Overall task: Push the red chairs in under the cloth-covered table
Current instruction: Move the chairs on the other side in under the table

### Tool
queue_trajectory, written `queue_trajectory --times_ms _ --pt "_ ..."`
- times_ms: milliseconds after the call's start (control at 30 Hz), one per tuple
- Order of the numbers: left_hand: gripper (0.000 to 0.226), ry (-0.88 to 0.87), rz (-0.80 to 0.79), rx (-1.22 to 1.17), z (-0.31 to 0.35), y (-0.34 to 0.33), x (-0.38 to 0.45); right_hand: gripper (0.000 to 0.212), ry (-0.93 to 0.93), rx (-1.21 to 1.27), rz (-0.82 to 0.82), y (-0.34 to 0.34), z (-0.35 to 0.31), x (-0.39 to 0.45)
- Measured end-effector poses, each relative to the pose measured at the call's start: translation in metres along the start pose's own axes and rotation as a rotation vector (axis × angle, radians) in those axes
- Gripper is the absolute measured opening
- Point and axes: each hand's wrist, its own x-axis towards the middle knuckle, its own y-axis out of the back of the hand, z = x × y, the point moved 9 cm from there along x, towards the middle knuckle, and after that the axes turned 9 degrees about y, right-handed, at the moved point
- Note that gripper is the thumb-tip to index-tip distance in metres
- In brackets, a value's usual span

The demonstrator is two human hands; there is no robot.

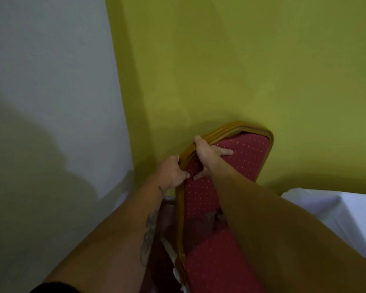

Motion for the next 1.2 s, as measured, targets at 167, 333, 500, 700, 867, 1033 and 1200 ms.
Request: queue_trajectory --times_ms 167,333,500,700,867,1033,1200 --pt "0.020 0.047 0.060 0.025 -0.032 0.006 -0.039 0.153 0.015 -0.075 -0.134 -0.012 0.016 -0.039" --pt "0.022 0.096 0.022 0.024 -0.069 0.011 -0.077 0.152 0.044 -0.182 -0.248 -0.035 0.033 -0.077" --pt "0.037 0.110 -0.177 0.004 -0.117 0.012 -0.111 0.148 0.091 -0.298 -0.333 -0.048 0.049 -0.124" --pt "0.016 0.175 -0.007 -0.070 -0.128 0.079 -0.167 0.136 0.172 -0.409 -0.430 -0.044 0.080 -0.183" --pt "0.026 0.141 0.103 -0.049 -0.074 0.111 -0.208 0.128 0.313 -0.497 -0.535 -0.033 0.112 -0.240" --pt "0.049 0.080 0.023 0.078 -0.029 0.076 -0.216 0.133 0.302 -0.578 -0.570 -0.030 0.144 -0.286" --pt "0.035 0.116 -0.065 0.060 -0.029 0.052 -0.211 0.127 0.309 -0.608 -0.515 -0.022 0.153 -0.292"
